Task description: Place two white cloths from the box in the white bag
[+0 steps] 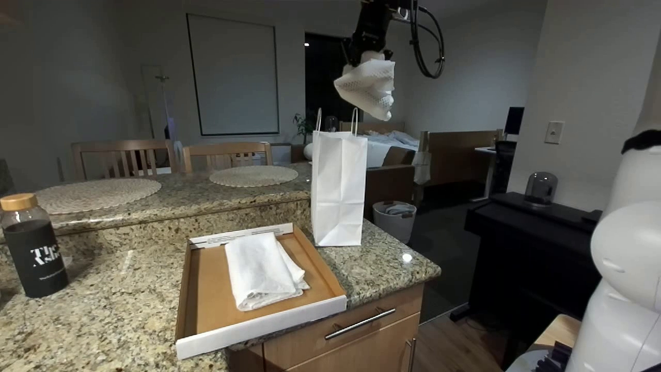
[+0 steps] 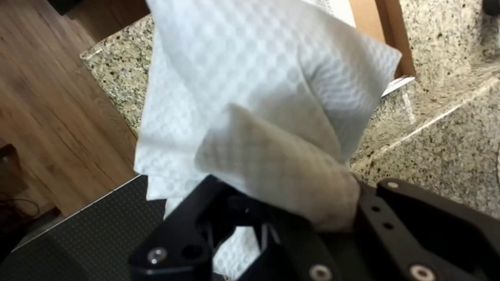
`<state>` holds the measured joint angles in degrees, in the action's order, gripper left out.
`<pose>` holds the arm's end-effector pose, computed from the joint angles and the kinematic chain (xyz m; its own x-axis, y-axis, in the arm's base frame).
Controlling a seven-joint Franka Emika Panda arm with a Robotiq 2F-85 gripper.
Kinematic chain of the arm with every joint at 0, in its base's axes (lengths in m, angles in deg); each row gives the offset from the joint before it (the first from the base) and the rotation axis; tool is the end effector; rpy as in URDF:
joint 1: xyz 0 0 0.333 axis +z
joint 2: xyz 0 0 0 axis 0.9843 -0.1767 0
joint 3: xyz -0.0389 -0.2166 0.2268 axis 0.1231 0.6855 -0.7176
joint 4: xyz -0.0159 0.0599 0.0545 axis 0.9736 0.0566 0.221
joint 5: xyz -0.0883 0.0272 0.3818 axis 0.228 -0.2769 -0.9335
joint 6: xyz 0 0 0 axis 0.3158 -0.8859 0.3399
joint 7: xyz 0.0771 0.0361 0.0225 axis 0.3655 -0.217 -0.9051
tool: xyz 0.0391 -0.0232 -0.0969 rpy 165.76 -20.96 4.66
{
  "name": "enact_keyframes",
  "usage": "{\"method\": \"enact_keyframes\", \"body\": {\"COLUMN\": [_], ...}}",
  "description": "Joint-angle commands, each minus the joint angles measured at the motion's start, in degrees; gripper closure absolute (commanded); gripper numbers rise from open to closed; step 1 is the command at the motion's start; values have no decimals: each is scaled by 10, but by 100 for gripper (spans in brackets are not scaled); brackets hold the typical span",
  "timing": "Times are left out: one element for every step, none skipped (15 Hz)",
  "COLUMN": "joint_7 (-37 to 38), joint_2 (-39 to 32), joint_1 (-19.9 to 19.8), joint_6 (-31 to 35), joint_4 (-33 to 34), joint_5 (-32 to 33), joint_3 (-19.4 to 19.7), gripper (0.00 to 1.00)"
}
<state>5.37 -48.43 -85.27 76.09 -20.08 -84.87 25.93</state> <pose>0.5610 -0.0956 0.6634 0.7996 -0.5947 -0.0836 -0.5968 -0.7712 -0.2216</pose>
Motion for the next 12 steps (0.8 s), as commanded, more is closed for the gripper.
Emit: {"method": "enact_keyframes", "body": {"joint_7": [-45,-55,-64,-69,-75,-81,-85,-93,-95,-99,-100,-100], "joint_2": [-99,-120,-141,-161,-180,-197,-216,-232,-243,-259,-275,-289], "joint_1": [-7,-9,-12,-15,-19,-22,-22,-26,-34,-42,-52,-62], "joint_6": [-57,-62,-69,-86,-104,-124,-142,-152,-151,-142,-134,-135], "joint_4": [127,155,182,211,240,269,300,324,340,360,379,397], "joint_5": [-15,-22,-32,-41,-50,-59,-69,-79,-84,-94,-106,-117], "joint_3": [-7,-10,-14,-18,-21,-26,-23,-26,-36,-41,-46,-53], "gripper": [93,93,93,93,93,93,93,93,93,93,92,92]}}
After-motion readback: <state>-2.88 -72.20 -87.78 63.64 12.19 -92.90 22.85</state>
